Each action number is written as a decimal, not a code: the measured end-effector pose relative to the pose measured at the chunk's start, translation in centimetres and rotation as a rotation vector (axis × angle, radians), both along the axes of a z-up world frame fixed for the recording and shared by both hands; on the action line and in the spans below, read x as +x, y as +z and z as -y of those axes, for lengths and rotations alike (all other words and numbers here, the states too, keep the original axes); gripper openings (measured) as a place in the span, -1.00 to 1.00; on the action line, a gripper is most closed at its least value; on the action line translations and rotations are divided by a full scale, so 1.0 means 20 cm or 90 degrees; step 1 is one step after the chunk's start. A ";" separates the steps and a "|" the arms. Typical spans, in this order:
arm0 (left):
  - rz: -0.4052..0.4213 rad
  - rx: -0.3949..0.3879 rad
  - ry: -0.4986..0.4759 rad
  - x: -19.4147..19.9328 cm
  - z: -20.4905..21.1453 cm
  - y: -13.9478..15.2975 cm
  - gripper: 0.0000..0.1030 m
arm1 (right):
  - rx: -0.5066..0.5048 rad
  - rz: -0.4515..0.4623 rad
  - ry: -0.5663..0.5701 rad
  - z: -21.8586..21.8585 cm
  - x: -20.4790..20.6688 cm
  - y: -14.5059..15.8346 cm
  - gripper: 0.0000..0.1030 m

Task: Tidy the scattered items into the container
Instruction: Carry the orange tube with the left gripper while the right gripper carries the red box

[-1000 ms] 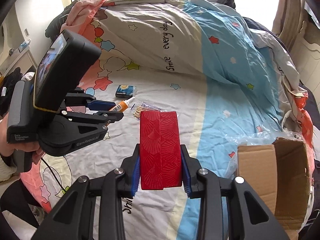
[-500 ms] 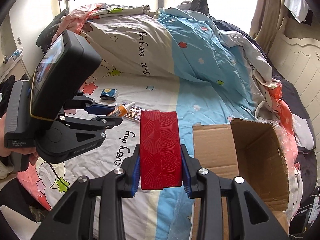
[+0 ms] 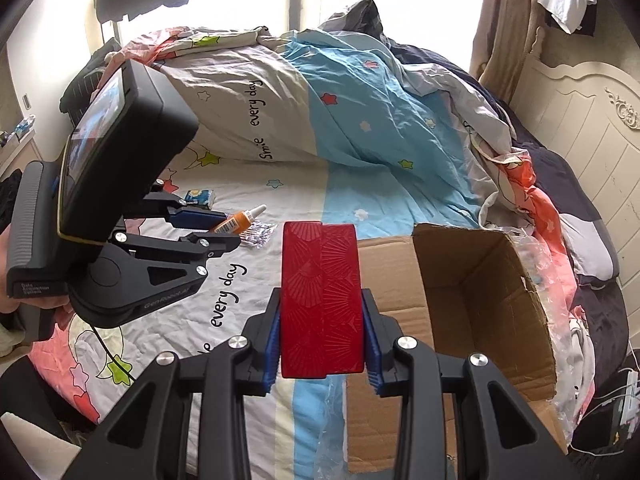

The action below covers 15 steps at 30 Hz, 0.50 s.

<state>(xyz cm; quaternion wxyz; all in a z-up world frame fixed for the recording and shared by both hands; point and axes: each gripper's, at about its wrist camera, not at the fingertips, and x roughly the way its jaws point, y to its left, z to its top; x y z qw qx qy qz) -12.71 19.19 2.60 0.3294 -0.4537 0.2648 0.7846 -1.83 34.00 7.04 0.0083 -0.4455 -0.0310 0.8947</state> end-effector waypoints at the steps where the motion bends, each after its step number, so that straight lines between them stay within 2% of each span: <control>1: 0.001 -0.001 -0.007 0.01 -0.03 0.00 -0.64 | -0.001 -0.001 -0.007 -0.02 0.01 0.00 -0.37; 6: -0.002 0.003 -0.041 0.06 -0.14 0.00 -0.64 | -0.006 -0.011 -0.050 -0.14 0.08 0.03 -0.37; 12: 0.000 0.011 -0.083 0.20 -0.40 -0.05 -0.64 | 0.002 -0.009 -0.087 -0.27 0.16 0.05 -0.37; 15: -0.001 0.011 -0.099 0.26 -0.44 -0.06 -0.64 | 0.002 -0.012 -0.103 -0.32 0.20 0.06 -0.37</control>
